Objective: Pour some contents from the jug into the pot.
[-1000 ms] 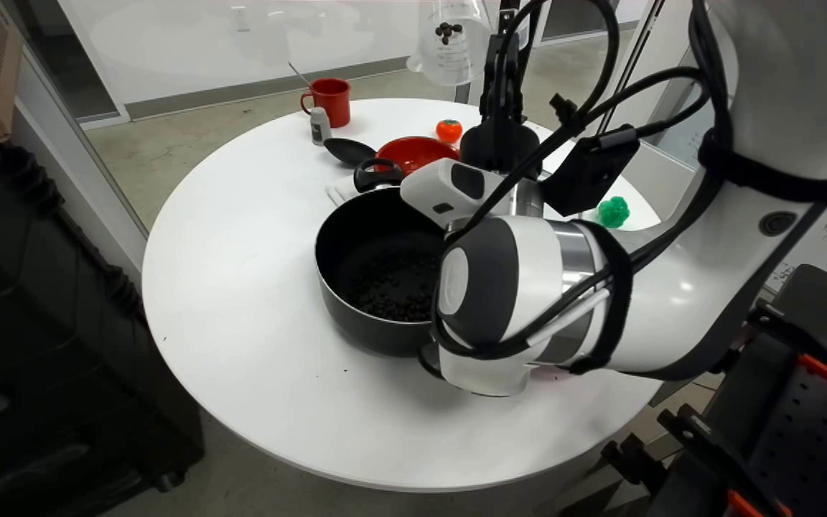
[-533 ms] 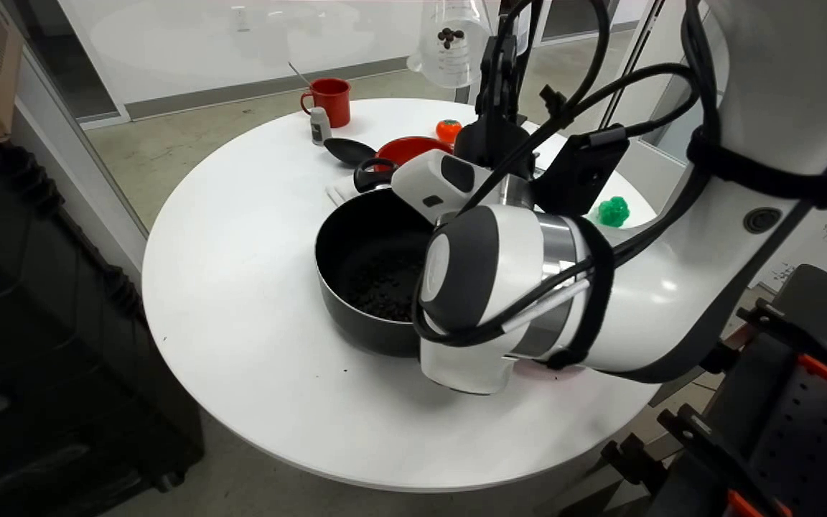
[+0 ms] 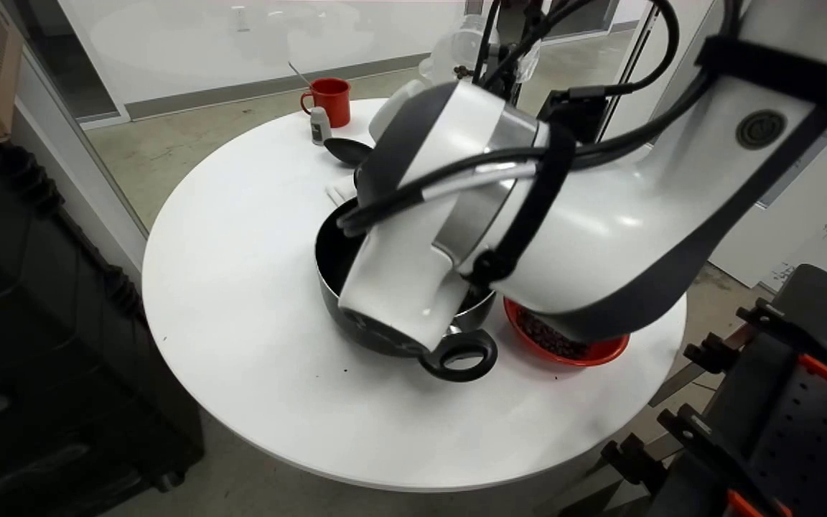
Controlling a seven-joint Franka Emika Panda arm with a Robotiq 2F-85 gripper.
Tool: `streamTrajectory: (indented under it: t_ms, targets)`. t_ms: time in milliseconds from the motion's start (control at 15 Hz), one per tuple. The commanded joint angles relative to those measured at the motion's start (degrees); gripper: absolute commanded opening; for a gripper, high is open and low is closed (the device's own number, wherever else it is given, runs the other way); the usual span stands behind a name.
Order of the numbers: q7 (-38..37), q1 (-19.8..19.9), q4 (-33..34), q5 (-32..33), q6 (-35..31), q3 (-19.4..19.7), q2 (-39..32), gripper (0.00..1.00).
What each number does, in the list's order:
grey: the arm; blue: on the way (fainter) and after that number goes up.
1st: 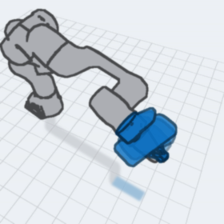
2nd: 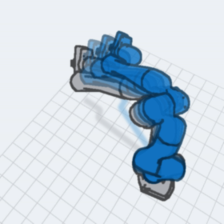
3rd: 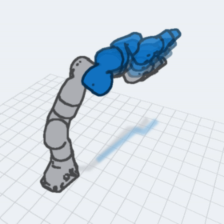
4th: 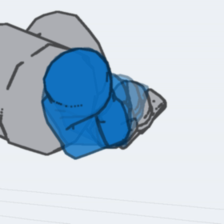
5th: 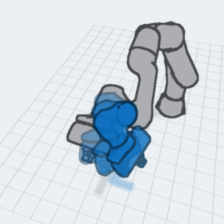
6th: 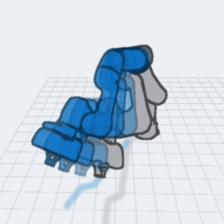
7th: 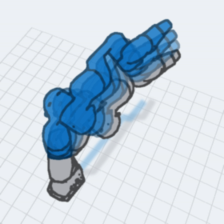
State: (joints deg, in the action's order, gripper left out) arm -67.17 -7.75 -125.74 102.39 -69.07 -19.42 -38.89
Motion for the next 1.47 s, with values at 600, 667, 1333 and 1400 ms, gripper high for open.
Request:
streamTrajectory:
  t_ms: [600,667,1333,1400]
  targets:
    - [18.73,10.87,5.38,-23.14,-38.52,8.82,18.97,0.07]
    - [21.94,12.27,7.28,-25.2,-41.34,10.79,19.33,0.07]
    - [57.65,20.28,25.54,-61.1,-50.16,22.17,11.48,0.07]
    - [60.76,20.63,27.21,-65.38,-49.21,22.56,10.3,0.07]
